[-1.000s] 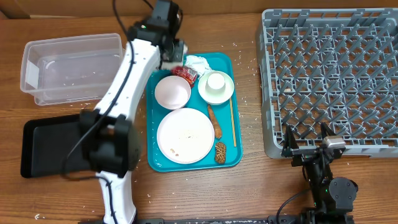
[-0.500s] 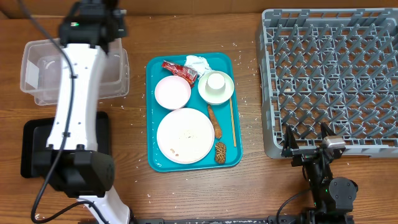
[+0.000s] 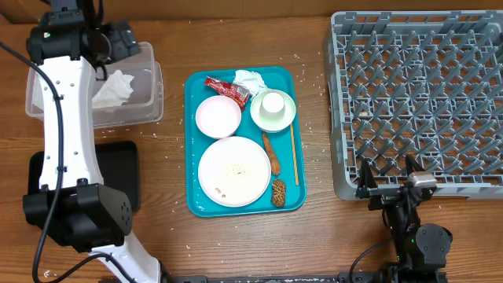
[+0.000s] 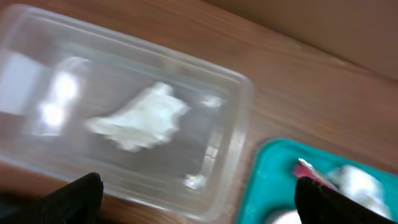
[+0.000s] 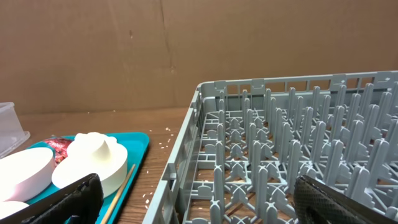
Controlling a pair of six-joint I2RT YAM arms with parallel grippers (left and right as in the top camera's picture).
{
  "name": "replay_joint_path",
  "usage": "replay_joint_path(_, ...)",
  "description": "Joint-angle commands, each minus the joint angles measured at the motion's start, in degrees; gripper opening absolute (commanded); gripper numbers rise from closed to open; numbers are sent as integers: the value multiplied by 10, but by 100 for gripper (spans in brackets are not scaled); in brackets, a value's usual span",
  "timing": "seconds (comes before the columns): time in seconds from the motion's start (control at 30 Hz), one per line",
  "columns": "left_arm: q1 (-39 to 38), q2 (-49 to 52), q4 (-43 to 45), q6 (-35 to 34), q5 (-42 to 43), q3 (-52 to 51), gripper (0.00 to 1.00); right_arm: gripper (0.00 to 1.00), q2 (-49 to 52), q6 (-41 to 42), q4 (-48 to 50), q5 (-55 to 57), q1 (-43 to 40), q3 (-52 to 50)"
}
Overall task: Sort waste into correct bins and load items into the dishwasher
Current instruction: 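Grasp the napkin and drop it into the clear plastic bin, then reach the left gripper to the red wrapper and grasp it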
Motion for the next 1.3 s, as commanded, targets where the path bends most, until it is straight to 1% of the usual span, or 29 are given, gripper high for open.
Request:
replay_joint_path(0.0, -25, 6, -1, 47, 217, 0, 100, 100, -4, -2, 2, 5, -3, -6)
replay_joint_path(0.03, -35, 6, -1, 65, 250, 0, 100, 100, -4, -2, 2, 5, -3, -6)
replay_joint_path(0.1, -55, 6, -1, 77, 259, 0, 100, 100, -4, -2, 2, 5, -3, -6)
replay_joint_path(0.2, -96, 10, -1, 76, 209, 0, 100, 100, -4, -2, 2, 5, -3, -6)
replay_joint_path(0.23, -119, 17, 0, 76, 173, 0, 100, 100, -4, -2, 2, 5, -3, -6)
replay_joint_path(0.33, -156, 46, 6, 71, 126, 0, 100, 100, -4, -2, 2, 5, -3, -6)
replay_joint_path(0.53, -196, 137, 50, 51, 68, 0, 100, 100, -4, -2, 2, 5, -3, -6)
replay_joint_path(0.63, -198, 175, 59, -31, 67, 0, 96, 100, -4, -2, 2, 5, -3, -6)
replay_joint_path(0.73, -197, 202, 63, -130, 67, 0, 96, 100, -4, -2, 2, 5, -3, -6)
replay_joint_path(0.8, -196, 216, 72, -183, 68, 0, 96, 100, -4, -2, 2, 5, -3, -6)
replay_joint_path(0.83, -196, 222, 79, -198, 70, 0, 96, 100, -4, -2, 2, 5, -3, -6)
replay_joint_path(0.9, -197, 229, 94, -205, 78, 0, 95, 100, -4, -2, 2, 5, -3, -6)
replay_joint_path(1.0, -203, 231, 108, -220, 79, 0, 91, 100, -4, -2, 2, 5, -3, -6)
replay_joint_path(1.07, -205, 231, 113, -258, 76, 0, 87, 100, -4, -2, 2, 5, -3, -6)
replay_joint_path(1.23, -207, 236, 123, -375, 73, 0, 86, 100, -4, -2, 2, 5, -3, -6)
replay_joint_path(1.27, -208, 237, 123, -388, 75, 0, 86, 100, -4, -2, 2, 5, -3, -6)
